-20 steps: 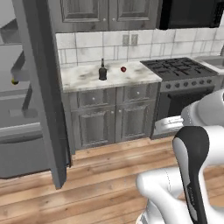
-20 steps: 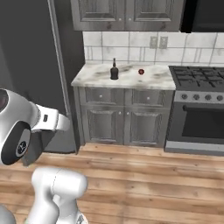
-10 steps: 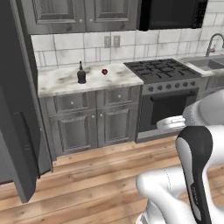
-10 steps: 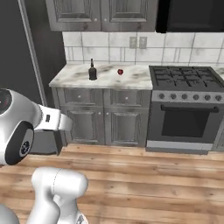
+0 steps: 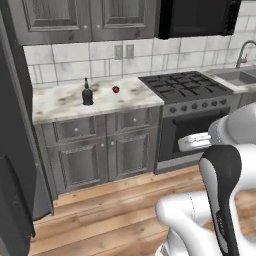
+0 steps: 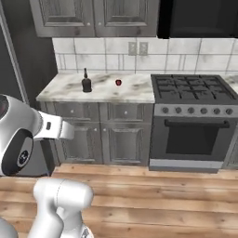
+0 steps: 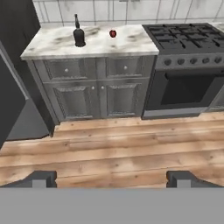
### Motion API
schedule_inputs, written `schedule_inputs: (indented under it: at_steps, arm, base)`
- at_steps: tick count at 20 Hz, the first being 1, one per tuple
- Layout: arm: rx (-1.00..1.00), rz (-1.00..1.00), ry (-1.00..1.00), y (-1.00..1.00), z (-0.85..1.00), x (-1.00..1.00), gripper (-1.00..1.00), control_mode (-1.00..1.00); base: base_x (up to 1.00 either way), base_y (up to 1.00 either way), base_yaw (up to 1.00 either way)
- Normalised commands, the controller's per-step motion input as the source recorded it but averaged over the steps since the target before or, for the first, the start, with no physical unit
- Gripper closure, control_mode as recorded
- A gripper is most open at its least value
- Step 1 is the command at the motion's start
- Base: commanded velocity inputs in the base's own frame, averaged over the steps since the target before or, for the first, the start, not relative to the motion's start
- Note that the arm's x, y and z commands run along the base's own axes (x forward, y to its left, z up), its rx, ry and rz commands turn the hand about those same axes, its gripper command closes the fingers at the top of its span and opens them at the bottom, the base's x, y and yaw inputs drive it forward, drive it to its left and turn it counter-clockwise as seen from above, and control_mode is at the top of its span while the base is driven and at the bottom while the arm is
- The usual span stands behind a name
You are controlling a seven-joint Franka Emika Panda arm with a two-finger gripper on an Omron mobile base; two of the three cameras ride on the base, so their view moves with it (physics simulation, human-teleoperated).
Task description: Place the liquor on the top shelf of the fridge to keep it out of children's reach, and place the lemon and apple on lower shelves for easy access.
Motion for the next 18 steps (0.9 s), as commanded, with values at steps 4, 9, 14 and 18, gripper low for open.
schedule_inputs:
  at_steps: [4,9,14,18]
  arm:
    - [0.0,0.0,0.0,0.0,0.0,0.0,-1.0,1.0]
    - [0.0,0.0,0.0,0.0,0.0,0.0,-1.0,1.0]
    - [0.0,0.0,0.0,0.0,0.0,0.0,-1.0,1.0]
    - [0.0,0.0,0.0,0.0,0.0,0.0,-1.0,1.0]
  base:
    - [1.0,-0.09,0.0]
    - [1.0,0.0,0.0]
    - [1.0,-0.04,0.0]
    - [1.0,-0.14,0.0]
